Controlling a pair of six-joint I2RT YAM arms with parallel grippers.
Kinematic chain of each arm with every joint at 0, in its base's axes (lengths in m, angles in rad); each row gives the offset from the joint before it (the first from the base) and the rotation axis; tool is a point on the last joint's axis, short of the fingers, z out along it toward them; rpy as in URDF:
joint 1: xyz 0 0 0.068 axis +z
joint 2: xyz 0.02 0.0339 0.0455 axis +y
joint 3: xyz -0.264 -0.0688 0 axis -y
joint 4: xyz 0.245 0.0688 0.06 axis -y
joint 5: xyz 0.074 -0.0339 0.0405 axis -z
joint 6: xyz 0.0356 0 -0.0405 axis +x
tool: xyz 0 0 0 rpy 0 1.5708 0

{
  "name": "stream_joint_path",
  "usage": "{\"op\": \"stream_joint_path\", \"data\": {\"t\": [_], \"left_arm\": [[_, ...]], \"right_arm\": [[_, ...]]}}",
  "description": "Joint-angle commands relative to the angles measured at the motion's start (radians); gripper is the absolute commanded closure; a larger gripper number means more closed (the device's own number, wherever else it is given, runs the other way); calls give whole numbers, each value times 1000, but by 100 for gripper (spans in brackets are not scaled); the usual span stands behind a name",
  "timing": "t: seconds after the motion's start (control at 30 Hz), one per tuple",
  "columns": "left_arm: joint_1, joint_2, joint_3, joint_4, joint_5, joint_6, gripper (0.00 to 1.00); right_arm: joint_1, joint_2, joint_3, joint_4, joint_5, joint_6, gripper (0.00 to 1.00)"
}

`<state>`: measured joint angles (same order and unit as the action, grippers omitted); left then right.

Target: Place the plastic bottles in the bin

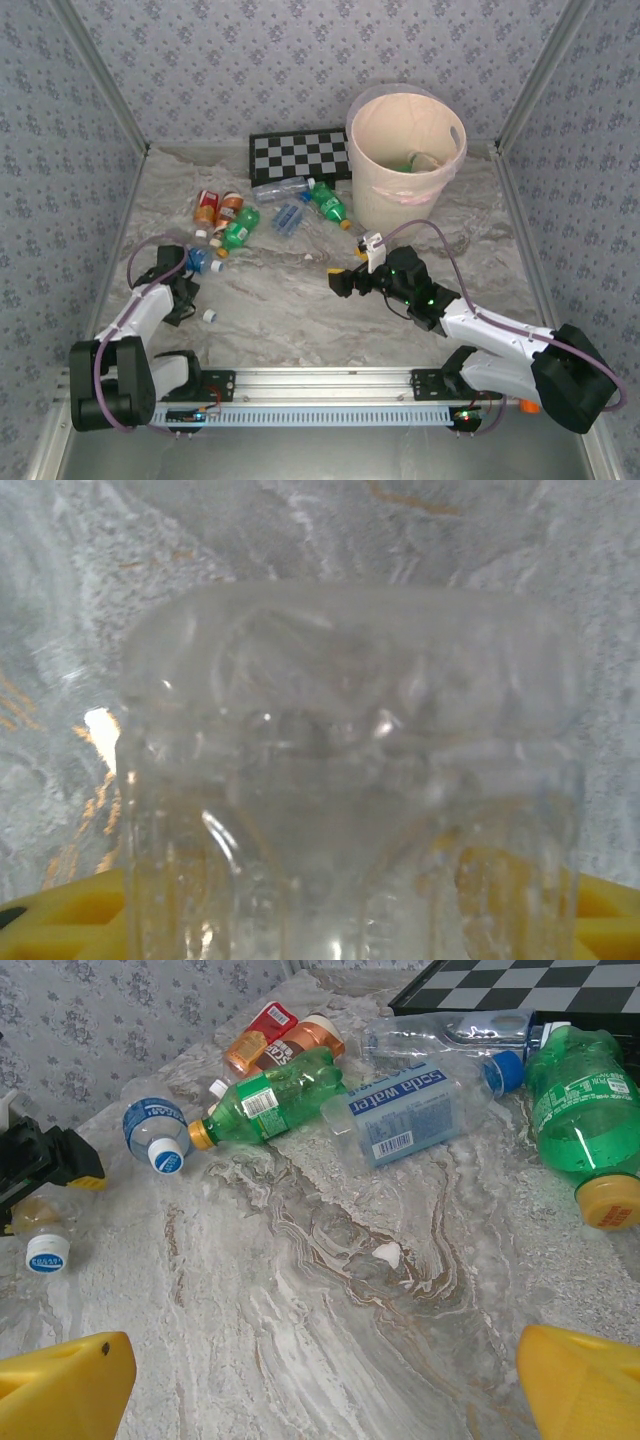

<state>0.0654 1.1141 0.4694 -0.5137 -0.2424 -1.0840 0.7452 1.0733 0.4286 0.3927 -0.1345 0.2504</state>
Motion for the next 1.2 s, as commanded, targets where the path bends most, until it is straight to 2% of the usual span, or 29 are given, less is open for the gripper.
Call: {"op": "stream_joint_path", "data": {"t": [0.0, 0.2, 0.5, 0.7, 0.93, 1.17], "left_arm": [[3, -58, -3, 28, 10, 25, 37], [3, -164, 9, -26, 31, 43, 36], [-20, -338, 42, -30, 139, 52, 35], [-163, -337, 99, 28, 110, 45, 35], [-381, -218, 231, 95, -10, 69, 35], [-537, -68, 410, 186, -77, 154, 35]], "right_arm": [[6, -10, 7, 3, 12, -10, 0], [8, -6, 6, 5, 13, -10, 0], [9, 5, 7, 17, 7, -2, 0], [11, 8, 6, 20, 2, 3, 0], [10, -2, 5, 15, 15, 0, 1], [11, -23, -1, 11, 26, -4, 0]]}}
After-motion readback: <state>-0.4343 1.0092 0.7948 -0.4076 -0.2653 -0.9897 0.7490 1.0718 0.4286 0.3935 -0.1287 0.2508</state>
